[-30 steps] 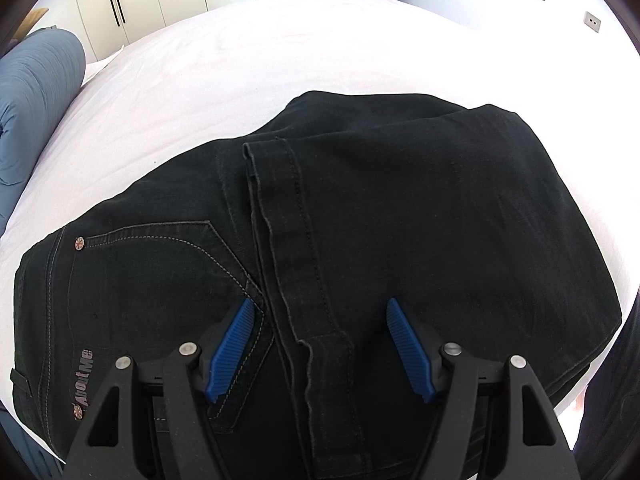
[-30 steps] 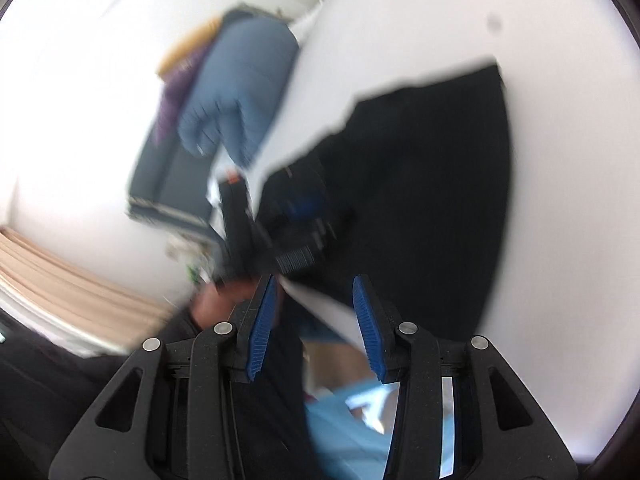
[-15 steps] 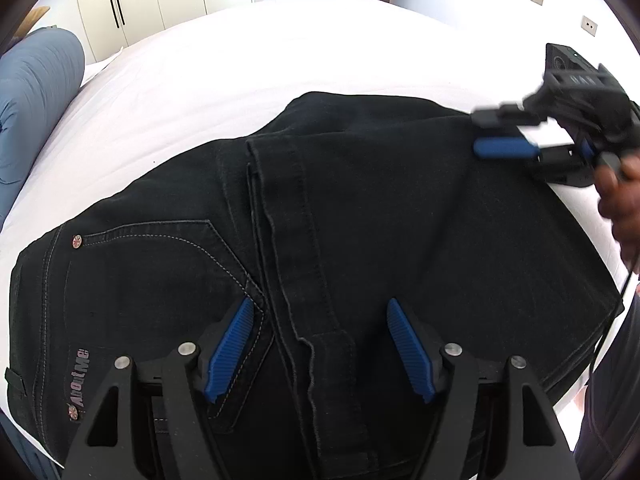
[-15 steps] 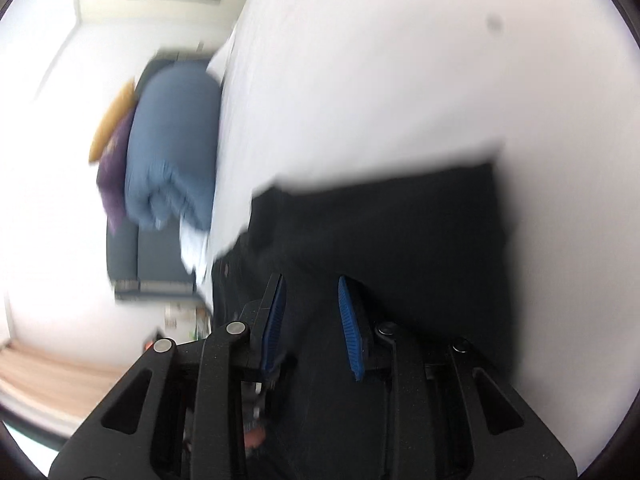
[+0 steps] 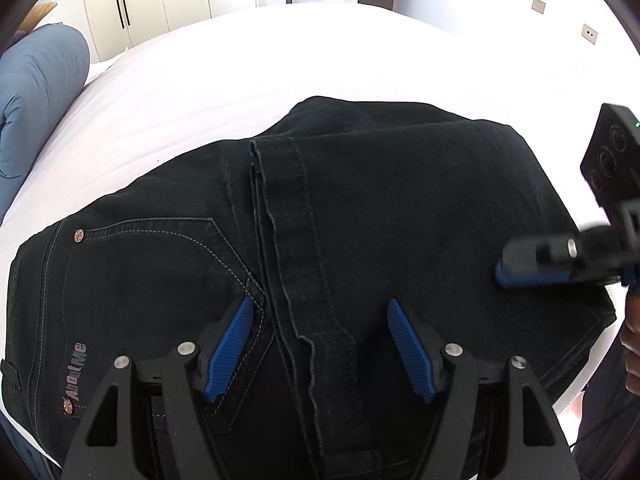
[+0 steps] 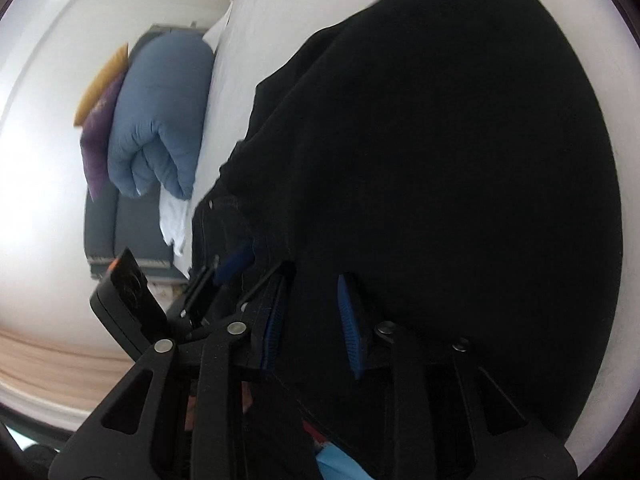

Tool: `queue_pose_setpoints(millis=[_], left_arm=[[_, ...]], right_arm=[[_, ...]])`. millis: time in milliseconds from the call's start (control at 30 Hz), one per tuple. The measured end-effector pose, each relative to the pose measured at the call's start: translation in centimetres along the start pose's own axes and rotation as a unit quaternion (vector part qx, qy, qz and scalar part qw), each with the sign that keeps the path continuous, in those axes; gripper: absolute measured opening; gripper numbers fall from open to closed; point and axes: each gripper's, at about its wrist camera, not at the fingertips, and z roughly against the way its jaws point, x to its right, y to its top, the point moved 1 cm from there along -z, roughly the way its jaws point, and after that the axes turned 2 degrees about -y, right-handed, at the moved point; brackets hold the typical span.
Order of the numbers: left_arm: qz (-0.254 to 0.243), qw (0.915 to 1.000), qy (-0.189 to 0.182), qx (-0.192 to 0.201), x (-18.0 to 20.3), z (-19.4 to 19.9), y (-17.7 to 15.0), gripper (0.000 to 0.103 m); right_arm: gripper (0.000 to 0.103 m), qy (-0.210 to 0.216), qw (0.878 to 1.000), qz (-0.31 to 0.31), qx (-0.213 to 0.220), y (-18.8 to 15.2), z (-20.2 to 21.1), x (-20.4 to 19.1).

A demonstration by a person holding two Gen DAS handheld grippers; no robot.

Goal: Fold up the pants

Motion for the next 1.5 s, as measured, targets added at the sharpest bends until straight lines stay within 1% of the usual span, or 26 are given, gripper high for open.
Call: queue_pose_setpoints(millis=[33, 67, 133, 200, 233, 267, 333, 367, 400, 433, 467, 500, 567, 600, 667, 733, 767, 800, 867, 900, 1000, 1200, 1300, 1400, 1467, 1500], left_arm=[[0.001, 1.0, -0.001, 0.001, -0.1, 0.0, 0.0, 0.073], [0.005, 1.0, -0.004, 0.003, -0.2, 0.1, 0.1, 0.073], [0.02, 0.9997, -0.014, 0.004, -0.8, 0.8, 0.0, 0.072], [0.048, 0.9985, -0.024, 0.008, -1.9, 2.1, -0.4, 0.072], [0.072, 0.9969, -0.029, 0.017, -2.9, 3.1, -0.9, 0.075], [0.094, 0.9945, -0.036, 0.029, -3.9, 4.2, -1.4, 0.081], [0.152, 0.9856, -0.038, 0.061, -6.7, 6.8, -3.0, 0.091], [0.181, 0.9795, -0.042, 0.077, -8.1, 8.0, -3.8, 0.094], [0.215, 0.971, -0.049, 0.092, -9.8, 9.1, -4.8, 0.094], [0.255, 0.9598, -0.056, 0.105, -11.6, 10.2, -5.9, 0.095], [0.294, 0.947, -0.061, 0.114, -13.5, 11.0, -7.1, 0.095], [0.325, 0.9359, -0.063, 0.122, -14.9, 11.6, -8.1, 0.095], [0.388, 0.9095, -0.067, 0.135, -18.0, 12.6, -10.2, 0.095], [0.421, 0.893, -0.073, 0.141, -19.6, 12.8, -11.3, 0.095], [0.47, 0.8664, -0.082, 0.147, -21.6, 12.7, -13.0, 0.095], [0.522, 0.8319, -0.101, 0.16, -23.5, 12.6, -14.7, 0.095], [0.54, 0.8174, -0.112, 0.166, -24.1, 12.4, -15.2, 0.095], [0.561, 0.7996, -0.128, 0.171, -24.7, 12.0, -15.8, 0.095], [0.587, 0.7732, -0.158, 0.179, -25.4, 11.1, -16.4, 0.095], [0.6, 0.7621, -0.166, 0.178, -25.7, 10.5, -16.6, 0.095], [0.6, 0.7598, -0.172, 0.182, -25.7, 9.5, -16.1, 0.095], [0.613, 0.7425, -0.202, 0.18, -27.1, 7.3, -15.8, 0.095], [0.625, 0.7266, -0.218, 0.185, -27.4, 6.8, -15.9, 0.095], [0.634, 0.7136, -0.23, 0.191, -27.8, 6.5, -16.1, 0.095], [0.639, 0.7054, -0.239, 0.193, -27.9, 6.4, -16.3, 0.091], [0.64, 0.7039, -0.241, 0.191, -27.9, 6.4, -16.4, 0.086]], right_arm=[[0.017, 0.008, 1.0, -0.016, 0.014, 0.3, 0.6, 0.6], [0.017, 0.003, 0.999, -0.025, 0.028, 0.6, 1.4, 0.9], [0.018, -0.038, 0.997, -0.026, 0.064, 1.0, 3.4, 0.8], [0.023, -0.078, 0.991, -0.021, 0.102, 1.1, 6.0, 0.3], [0.025, -0.077, 0.991, -0.016, 0.112, 0.8, 7.0, -0.1], [0.025, -0.063, 0.991, -0.009, 0.118, 0.5, 7.5, -0.7], [0.027, -0.019, 0.993, 0.008, 0.117, 0.1, 8.1, -2.2], [0.04, -0.001, 0.993, 0.018, 0.115, 0.0, 8.3, -2.9], [0.067, 0.015, 0.993, 0.026, 0.112, -0.3, 7.9, -3.7], [0.077, 0.032, 0.993, 0.03, 0.109, -0.6, 7.5, -4.4], [0.08, 0.051, 0.993, 0.033, 0.105, -0.8, 6.8, -5.1], [0.08, 0.064, 0.993, 0.036, 0.095, -1.0, 6.0, -5.6], [0.08, 0.078, 0.994, 0.039, 0.065, -1.4, 4.1, -6.7], [0.08, 0.08, 0.994, 0.042, 0.054, -1.9, 3.4, -7.5], [0.08, 0.086, 0.995, 0.047, 0.034, -2.5, 1.5, -9.4], [0.08, 0.09, 0.994, 0.056, 0.023, -3.0, -0.4, -11.1], [0.08, 0.094, 0.994, 0.06, 0.019, -3.3, -0.9, -11.8], [0.08, 0.098, 0.993, 0.063, 0.016, -3.4, -1.5, -12.4], [0.08, 0.108, 0.992, 0.066, 0.01, -3.5, -2.6, -13.5], [0.079, 0.113, 0.991, 0.065, 0.008, -3.6, -2.9, -13.8], [0.079, 0.126, 0.991, 0.054, 0.002, -4.0, -2.7, -13.5], [0.079, 0.147, 0.989, 0.033, -0.01, -3.2, -4.4, -13.2], [0.079, 0.149, 0.988, 0.03, -0.016, -3.0, -5.2, -13.2], [0.079, 0.145, 0.989, 0.03, -0.025, -2.8, -6.1, -13.4], [0.079, 0.138, 0.989, 0.032, -0.033, -2.5, -6.7, -13.7], [0.079, 0.133, 0.99, 0.035, -0.039, -2.3, -7.0, -13.9]])
